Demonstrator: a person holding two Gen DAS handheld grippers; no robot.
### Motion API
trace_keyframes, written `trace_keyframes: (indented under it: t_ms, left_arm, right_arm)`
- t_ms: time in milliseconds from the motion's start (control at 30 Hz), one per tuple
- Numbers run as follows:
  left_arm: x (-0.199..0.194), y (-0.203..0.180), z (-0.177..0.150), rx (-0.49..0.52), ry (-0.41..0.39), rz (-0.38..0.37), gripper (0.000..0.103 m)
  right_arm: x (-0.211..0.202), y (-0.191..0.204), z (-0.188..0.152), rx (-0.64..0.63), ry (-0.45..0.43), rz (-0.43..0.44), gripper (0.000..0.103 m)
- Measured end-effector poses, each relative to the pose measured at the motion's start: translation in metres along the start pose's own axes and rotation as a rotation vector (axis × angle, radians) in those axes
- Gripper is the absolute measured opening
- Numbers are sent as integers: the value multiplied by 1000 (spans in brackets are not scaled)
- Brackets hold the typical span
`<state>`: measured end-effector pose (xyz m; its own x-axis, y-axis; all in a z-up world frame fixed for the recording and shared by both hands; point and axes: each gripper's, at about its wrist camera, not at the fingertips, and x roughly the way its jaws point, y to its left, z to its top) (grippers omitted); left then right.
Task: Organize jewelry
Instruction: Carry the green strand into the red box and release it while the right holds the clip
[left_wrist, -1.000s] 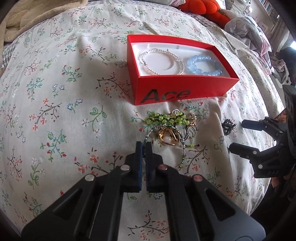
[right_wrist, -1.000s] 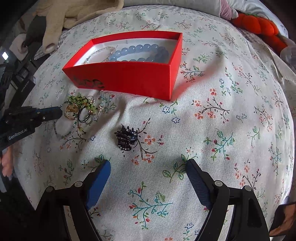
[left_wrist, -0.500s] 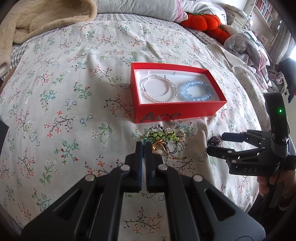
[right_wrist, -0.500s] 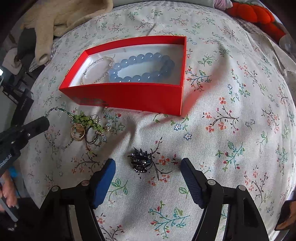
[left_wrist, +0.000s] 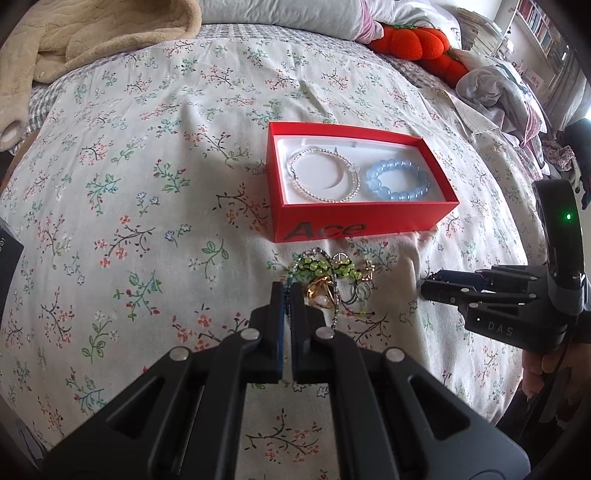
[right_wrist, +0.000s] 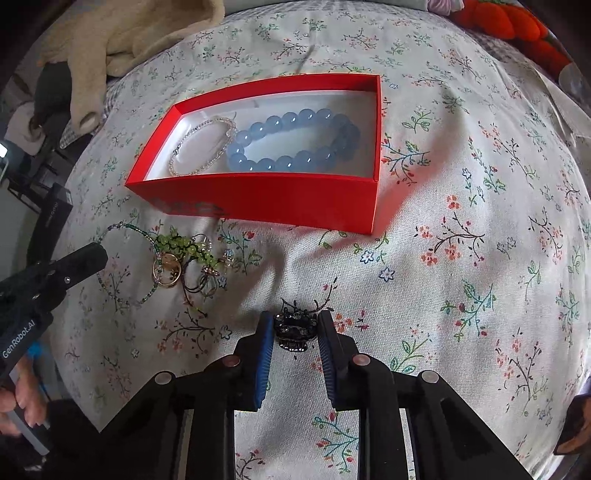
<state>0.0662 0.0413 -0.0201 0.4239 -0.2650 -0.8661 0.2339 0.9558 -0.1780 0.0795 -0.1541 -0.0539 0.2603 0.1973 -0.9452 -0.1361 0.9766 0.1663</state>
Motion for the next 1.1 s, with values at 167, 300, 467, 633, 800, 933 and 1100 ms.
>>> trace_keyframes:
  t_ms: [167, 300, 467, 633, 800, 933, 1100]
  left_arm:
    - [-6, -1, 1, -13, -11, -14, 3]
    - [-20, -5, 5, -19, -54, -34, 3]
    - [-35, -10, 11, -33, -107, -55, 3]
    - [-46, -15, 19, -41, -152, -70, 3]
    - [-48, -26, 28, -53, -176, -86, 3]
    - [-46, -38, 36, -53, -191, -105, 3]
    - [-33, -53, 50, -58, -189, -124, 3]
  right_arm:
    - [-14, -4, -3, -1, -21, 10, 24]
    - [-36, -8, -4, 8, -70, 43, 24]
    - [-50, -14, -3, 31, -105, 59, 24]
    - [-58, -18, 1, 63, -136, 63, 24]
    - [-68, -21, 8, 83, -169, 70, 24]
    - [-74, -22, 12, 91, -195, 76, 24]
    - [-75, -25, 16, 101, -209, 78, 24]
